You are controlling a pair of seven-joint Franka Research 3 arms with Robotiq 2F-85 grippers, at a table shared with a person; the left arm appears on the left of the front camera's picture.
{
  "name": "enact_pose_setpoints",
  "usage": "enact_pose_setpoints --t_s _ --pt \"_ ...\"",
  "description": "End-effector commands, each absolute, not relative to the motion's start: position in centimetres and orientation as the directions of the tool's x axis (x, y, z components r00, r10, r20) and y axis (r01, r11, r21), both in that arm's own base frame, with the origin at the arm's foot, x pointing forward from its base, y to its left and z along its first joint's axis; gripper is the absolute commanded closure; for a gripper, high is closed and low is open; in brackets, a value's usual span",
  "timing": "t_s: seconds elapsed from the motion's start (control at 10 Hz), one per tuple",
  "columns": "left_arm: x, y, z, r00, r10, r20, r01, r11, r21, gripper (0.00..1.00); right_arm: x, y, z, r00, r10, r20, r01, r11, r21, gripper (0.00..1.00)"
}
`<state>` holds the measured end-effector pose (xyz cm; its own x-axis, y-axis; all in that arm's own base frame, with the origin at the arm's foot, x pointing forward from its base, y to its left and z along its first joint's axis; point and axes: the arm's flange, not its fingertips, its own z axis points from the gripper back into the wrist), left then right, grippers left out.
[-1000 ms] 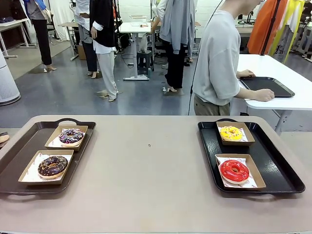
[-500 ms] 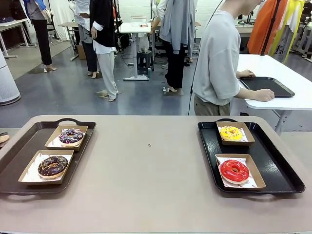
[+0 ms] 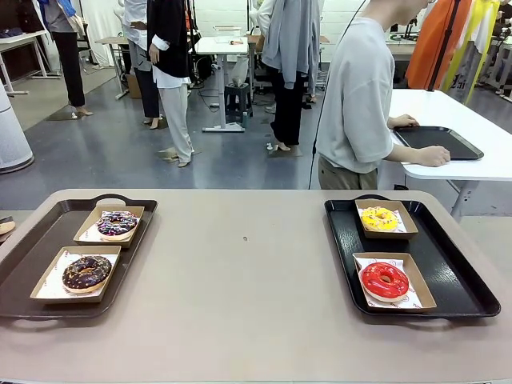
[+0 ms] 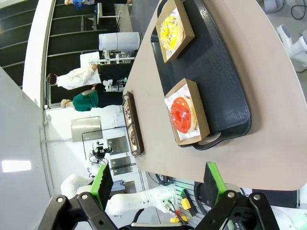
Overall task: Individually package the donuts and arrange them on the tray.
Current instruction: Place the picked Paper togo box on the Handle tray.
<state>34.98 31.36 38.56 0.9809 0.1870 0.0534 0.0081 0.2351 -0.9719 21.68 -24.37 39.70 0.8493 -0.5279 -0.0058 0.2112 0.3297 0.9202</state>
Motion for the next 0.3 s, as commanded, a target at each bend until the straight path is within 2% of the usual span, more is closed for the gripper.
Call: enact_pose_setpoints --t_s 0.0,0.2 --pt "34.89 31.46 38.72 0.980 0.189 0.054 0.008 0.238 -0.971 0.00 21.63 -24.37 39.68 0.850 -0.527 -0.005 0.206 0.324 0.923 0.00" --pt "34.89 31.46 38.72 0.980 0.189 0.054 0.008 0.238 -0.971 0.00 21.63 -24.37 39.68 0.850 -0.527 -0.005 0.206 0.324 0.923 0.00"
